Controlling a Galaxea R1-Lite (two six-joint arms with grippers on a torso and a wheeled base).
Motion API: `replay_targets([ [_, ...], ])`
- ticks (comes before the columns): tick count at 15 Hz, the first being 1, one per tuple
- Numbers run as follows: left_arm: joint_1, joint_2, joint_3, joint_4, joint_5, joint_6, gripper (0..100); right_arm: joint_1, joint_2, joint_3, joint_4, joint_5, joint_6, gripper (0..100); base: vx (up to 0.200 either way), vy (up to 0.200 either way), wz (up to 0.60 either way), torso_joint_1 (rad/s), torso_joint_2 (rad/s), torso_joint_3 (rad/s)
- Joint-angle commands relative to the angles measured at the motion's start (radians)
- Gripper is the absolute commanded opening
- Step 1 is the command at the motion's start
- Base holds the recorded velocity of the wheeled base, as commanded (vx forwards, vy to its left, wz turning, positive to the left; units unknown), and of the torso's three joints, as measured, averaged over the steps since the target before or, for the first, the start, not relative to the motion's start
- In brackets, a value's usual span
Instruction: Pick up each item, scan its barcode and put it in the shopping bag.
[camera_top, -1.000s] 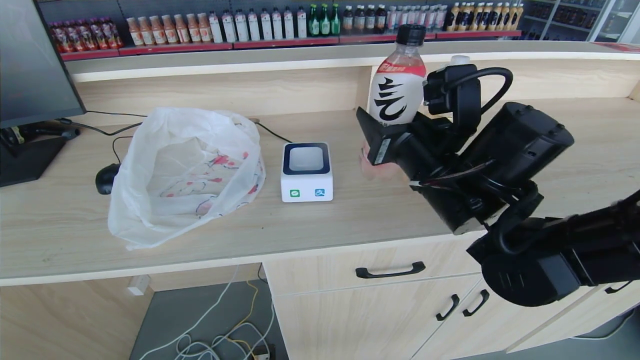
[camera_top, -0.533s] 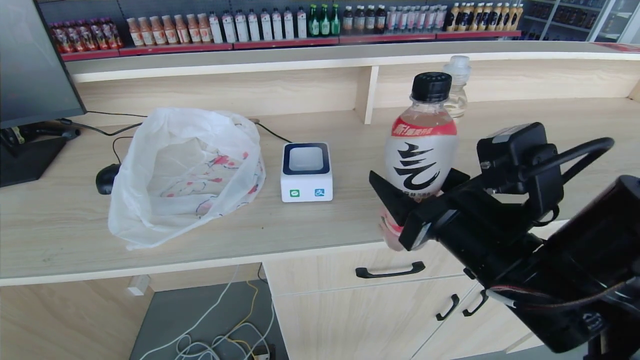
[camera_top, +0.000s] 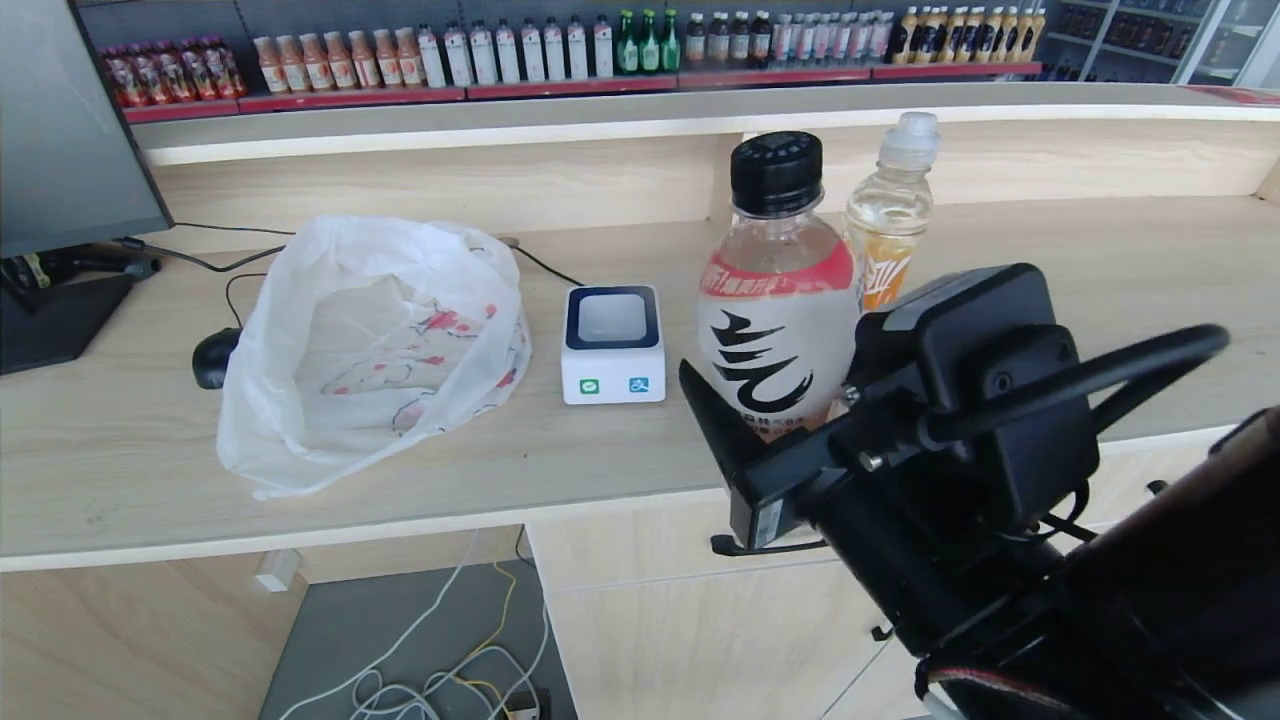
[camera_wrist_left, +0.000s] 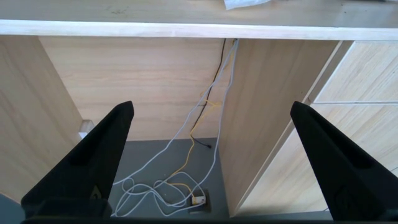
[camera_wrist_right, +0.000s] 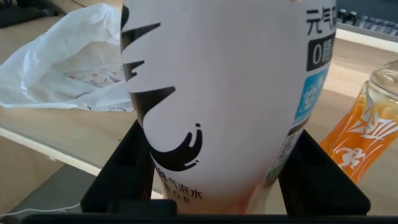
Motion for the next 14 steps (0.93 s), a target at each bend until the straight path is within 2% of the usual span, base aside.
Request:
replay_targets([
  [1,0.0,0.0,0.0,-0.001,0.0,0.0,100,0.101,0.134,-0.063,-0.009,-0.082,-0.016,0,0.0,0.0,0.0,0.0,0.0,0.0],
  [6,0.0,0.0,0.0,0.0,0.0,0.0,100,0.11,0.143,-0.067,-0.157,-0.083,-0.3,0,0.0,0.0,0.0,0.0,0.0,0.0],
  [9,-0.001,0.0,0.0,-0.001,0.0,0.0,100,0.113,0.143,-0.067,-0.178,0.001,-0.456,0,0.0,0.0,0.0,0.0,0.0,0.0],
  [14,0.0,0.0,0.0,-0.001,0.0,0.0,100,0.113,0.143,-0.067,-0.183,0.067,-0.547,0,0.0,0.0,0.0,0.0,0.0,0.0],
])
